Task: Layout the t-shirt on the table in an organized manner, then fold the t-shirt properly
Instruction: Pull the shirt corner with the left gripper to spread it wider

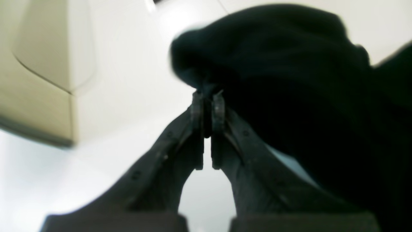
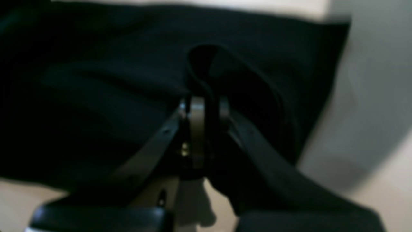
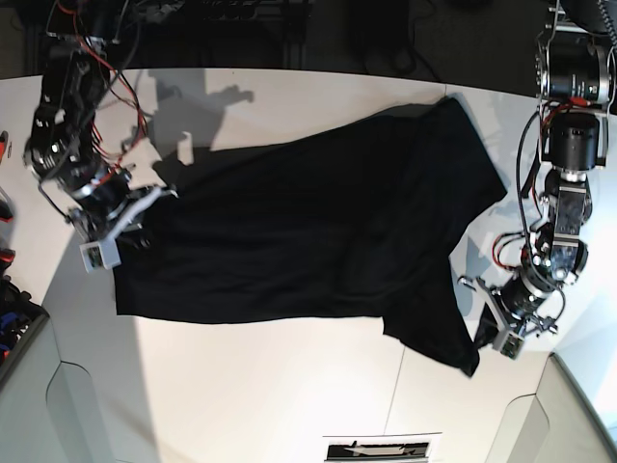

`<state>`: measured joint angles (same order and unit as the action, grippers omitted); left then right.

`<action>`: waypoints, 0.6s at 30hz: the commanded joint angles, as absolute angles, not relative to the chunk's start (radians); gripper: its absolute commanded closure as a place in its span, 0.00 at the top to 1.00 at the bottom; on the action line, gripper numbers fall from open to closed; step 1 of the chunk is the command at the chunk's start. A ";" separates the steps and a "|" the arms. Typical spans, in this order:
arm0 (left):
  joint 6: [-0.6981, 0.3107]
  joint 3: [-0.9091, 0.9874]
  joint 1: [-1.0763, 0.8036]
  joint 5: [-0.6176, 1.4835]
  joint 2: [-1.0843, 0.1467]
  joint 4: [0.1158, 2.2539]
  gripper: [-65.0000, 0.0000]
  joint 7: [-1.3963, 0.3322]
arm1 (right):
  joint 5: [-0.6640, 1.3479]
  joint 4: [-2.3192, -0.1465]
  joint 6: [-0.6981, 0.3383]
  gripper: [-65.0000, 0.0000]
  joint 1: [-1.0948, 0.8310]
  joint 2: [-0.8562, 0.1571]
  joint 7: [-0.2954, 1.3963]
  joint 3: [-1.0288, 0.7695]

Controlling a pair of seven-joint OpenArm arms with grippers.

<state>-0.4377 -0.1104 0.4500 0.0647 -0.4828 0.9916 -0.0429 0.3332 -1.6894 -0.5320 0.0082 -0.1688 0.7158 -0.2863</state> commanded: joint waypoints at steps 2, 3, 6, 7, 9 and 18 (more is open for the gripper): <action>-0.382 -0.104 0.516 0.077 -0.502 0.997 0.00 -0.015 | 0.359 -1.739 -0.535 0.00 -0.033 -0.194 0.693 -0.320; -0.377 -0.104 0.532 0.077 -0.501 0.989 0.00 -0.015 | 0.373 -1.751 -0.536 0.00 -0.061 -0.203 0.693 -0.336; -0.378 -0.104 0.582 0.078 -0.501 0.949 0.00 -0.015 | 0.414 -1.785 -0.549 0.00 -0.133 -0.217 0.693 -0.389; -0.378 -0.105 0.597 0.078 -0.500 0.933 0.00 -0.015 | 0.423 -1.798 -0.552 0.00 -0.154 -0.216 0.693 -0.408; -0.378 -0.105 0.627 0.078 -0.498 0.905 0.00 -0.015 | 0.449 -1.814 -0.554 0.00 -0.193 -0.216 0.693 -0.440; -0.433 -0.105 0.686 0.262 -0.496 0.841 0.05 -0.093 | 0.559 -1.816 -0.554 0.21 -0.239 -0.213 0.697 -0.473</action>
<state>-0.4324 -0.1108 0.6487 0.2512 -0.4820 0.8276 -0.1207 0.5430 -1.7973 -0.5537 -0.2436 -0.2020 0.7158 -0.4652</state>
